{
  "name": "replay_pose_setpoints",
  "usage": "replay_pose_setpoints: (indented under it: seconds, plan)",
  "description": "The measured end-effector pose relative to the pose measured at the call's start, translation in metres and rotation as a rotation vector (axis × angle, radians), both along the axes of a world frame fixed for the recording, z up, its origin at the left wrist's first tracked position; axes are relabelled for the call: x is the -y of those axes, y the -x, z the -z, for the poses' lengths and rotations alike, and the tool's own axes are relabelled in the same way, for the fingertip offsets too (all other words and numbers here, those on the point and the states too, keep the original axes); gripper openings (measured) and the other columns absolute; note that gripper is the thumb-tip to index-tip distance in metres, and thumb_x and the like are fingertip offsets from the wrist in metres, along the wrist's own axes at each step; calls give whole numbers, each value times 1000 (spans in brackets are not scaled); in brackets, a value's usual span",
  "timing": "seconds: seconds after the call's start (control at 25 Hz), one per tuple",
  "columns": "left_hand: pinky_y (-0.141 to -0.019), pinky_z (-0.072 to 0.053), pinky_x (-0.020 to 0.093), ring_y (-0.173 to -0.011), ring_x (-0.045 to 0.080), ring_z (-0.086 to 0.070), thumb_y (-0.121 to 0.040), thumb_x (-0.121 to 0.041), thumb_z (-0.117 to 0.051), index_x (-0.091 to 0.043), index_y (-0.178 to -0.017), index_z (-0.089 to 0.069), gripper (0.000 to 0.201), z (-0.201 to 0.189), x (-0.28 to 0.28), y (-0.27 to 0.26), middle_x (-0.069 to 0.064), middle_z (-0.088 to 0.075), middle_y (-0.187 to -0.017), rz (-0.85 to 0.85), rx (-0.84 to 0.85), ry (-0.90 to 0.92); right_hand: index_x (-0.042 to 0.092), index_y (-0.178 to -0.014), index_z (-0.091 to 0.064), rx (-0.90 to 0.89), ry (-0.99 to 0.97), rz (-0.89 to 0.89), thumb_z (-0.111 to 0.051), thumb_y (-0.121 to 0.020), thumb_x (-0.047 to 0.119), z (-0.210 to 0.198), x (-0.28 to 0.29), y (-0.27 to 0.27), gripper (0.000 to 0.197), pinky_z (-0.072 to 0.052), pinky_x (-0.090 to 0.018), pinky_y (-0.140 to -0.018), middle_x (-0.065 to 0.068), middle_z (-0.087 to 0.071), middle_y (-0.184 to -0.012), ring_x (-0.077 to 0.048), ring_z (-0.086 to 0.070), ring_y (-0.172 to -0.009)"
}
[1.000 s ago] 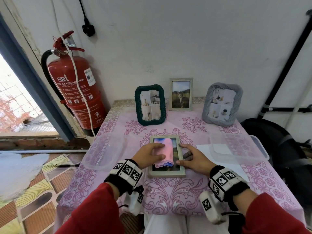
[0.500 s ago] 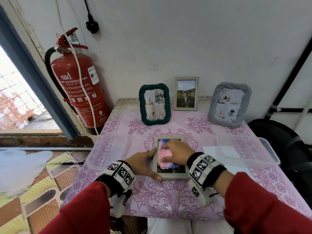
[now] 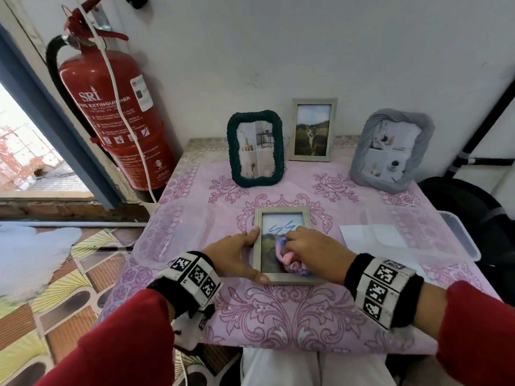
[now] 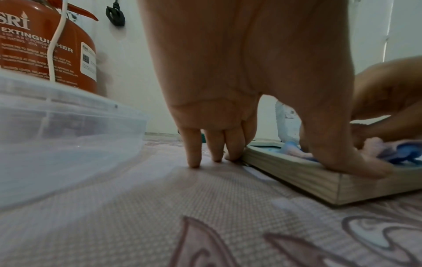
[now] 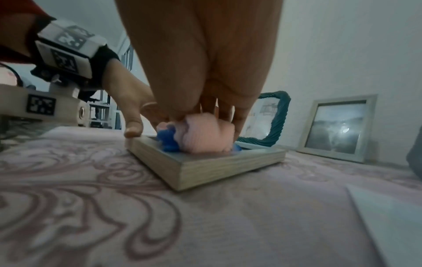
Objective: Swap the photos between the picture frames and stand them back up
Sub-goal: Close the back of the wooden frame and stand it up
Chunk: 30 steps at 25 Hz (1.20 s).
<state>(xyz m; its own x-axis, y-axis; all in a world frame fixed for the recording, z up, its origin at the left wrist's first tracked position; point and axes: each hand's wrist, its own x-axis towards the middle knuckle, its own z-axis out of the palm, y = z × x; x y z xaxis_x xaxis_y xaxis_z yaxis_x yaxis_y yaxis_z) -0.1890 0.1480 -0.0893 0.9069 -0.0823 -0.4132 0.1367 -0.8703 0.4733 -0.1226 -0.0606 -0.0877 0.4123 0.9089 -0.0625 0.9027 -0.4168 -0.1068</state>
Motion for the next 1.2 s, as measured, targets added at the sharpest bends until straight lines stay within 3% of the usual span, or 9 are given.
replay_pose_setpoints:
  seconds: [0.16,0.32,0.48,0.64,0.84,1.04,1.2]
  plan:
    - [-116,-19,25,-145,11,-15,-65,-56,-76,-23,-150,0,119,1,-1,1,-1,-15,-158,17,6,6,13,-118,-55,59,-5,114,-44,-93,8,-2,-12,-27,28,-34,-29,-96,-6,-53,-120,-23,-45,-114]
    - [-119,-17,32,-146,9,-7,-66,-55,-76,-24,-150,-1,117,0,0,3,-4,-8,-158,13,4,27,8,-114,-60,-31,-4,211,-49,-91,11,-6,-41,-47,26,-36,-32,-92,-11,-55,-115,-27,-48,-111]
    - [-117,-23,36,-145,14,-15,-66,-59,-73,-23,-150,0,117,-1,2,0,-1,-9,-159,47,-7,-39,8,-113,-57,29,14,107,-49,-88,7,-2,-48,-39,26,-31,-29,-91,-9,-52,-121,-24,-44,-110]
    - [-118,-22,36,-145,13,-15,-65,-61,-72,-23,-150,1,119,-2,4,0,0,-9,-159,54,-15,-92,9,-102,-62,-63,-33,-27,-53,-85,13,-1,-38,-9,20,-35,-30,-88,-5,-56,-113,-22,-46,-104]
    - [-119,-18,37,-146,13,-6,-66,-58,-73,-21,-150,3,119,-4,4,0,-2,-5,-159,83,-49,-74,19,-112,-58,-46,6,-132,-48,-92,19,-1,6,10,22,-36,-30,-95,2,-56,-118,-17,-47,-111]
    - [-120,-14,37,-147,13,-3,-67,-59,-72,-20,-150,3,118,-4,0,-1,-3,-4,-159,105,-58,-59,19,-124,-48,101,108,-43,-39,-97,19,-9,6,-14,29,-36,-29,-97,1,-51,-127,-17,-46,-111]
    - [-120,-14,37,-147,14,-2,-68,-58,-71,-19,-150,3,117,-6,0,-3,-2,-4,-159,124,-74,-70,17,-126,-48,112,103,86,-43,-95,17,-8,-18,-37,31,-30,-26,-96,-1,-49,-128,-18,-44,-115]
